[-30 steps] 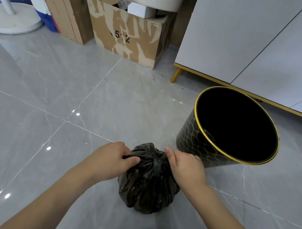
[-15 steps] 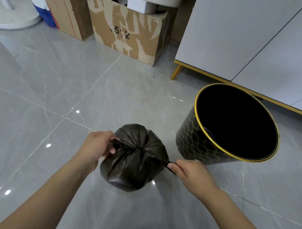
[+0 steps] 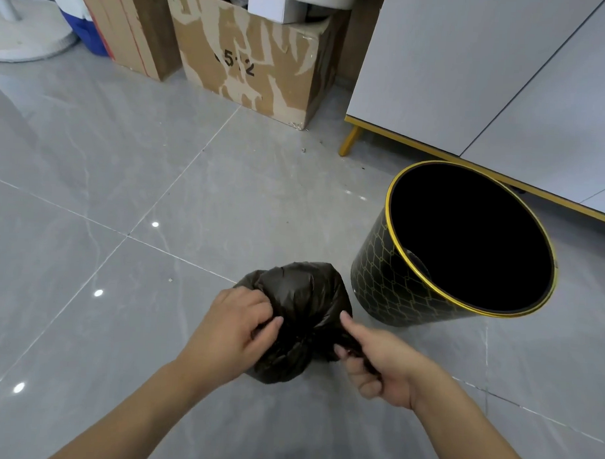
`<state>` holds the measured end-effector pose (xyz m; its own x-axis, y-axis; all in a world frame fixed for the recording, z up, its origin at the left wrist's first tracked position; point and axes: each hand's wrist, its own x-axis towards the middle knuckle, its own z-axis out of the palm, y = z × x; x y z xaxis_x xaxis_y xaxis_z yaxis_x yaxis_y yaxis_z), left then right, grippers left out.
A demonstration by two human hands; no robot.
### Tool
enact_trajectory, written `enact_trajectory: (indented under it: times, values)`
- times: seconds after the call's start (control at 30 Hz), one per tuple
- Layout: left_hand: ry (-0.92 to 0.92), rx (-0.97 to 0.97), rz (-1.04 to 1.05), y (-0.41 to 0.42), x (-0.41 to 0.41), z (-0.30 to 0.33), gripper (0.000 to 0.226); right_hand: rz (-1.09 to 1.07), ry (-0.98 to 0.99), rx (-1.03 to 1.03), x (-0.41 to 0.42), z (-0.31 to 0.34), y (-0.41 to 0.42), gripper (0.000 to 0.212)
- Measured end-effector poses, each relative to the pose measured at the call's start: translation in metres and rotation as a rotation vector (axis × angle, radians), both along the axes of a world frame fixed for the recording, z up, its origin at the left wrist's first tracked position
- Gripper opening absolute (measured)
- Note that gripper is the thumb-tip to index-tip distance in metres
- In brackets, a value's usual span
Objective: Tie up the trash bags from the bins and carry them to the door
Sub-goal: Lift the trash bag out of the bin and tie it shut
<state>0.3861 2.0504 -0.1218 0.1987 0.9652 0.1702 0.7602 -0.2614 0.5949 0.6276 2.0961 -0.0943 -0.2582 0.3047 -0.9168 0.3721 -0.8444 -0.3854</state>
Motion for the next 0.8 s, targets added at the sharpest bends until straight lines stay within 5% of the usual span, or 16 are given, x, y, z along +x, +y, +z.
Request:
enact_trajectory:
  times: [0.13,0.3,0.37,0.6,0.8]
  values:
    - [0.078,0.145,0.069,-0.008,0.004,-0.01,0.031,0.062,0.043,0.019,0.0,-0.002,-0.004,0.041]
    - [0.165,-0.037,-0.199,-0.003,0.01,-0.015,0.029,-0.536,0.366,0.09,-0.007,-0.01,-0.001,0.027]
    - [0.113,-0.083,-0.241,-0.006,0.016,-0.014,0.031,-0.615,0.365,0.191,-0.015,-0.013,-0.004,0.028]
    - [-0.277,-0.331,-0.09,-0.013,0.023,-0.001,0.021,-0.215,-0.023,0.506,-0.042,-0.03,-0.015,0.02]
    - [-0.073,-0.126,-0.039,-0.002,0.01,0.009,0.022,0.299,-0.285,0.801,-0.035,-0.039,-0.015,0.02]
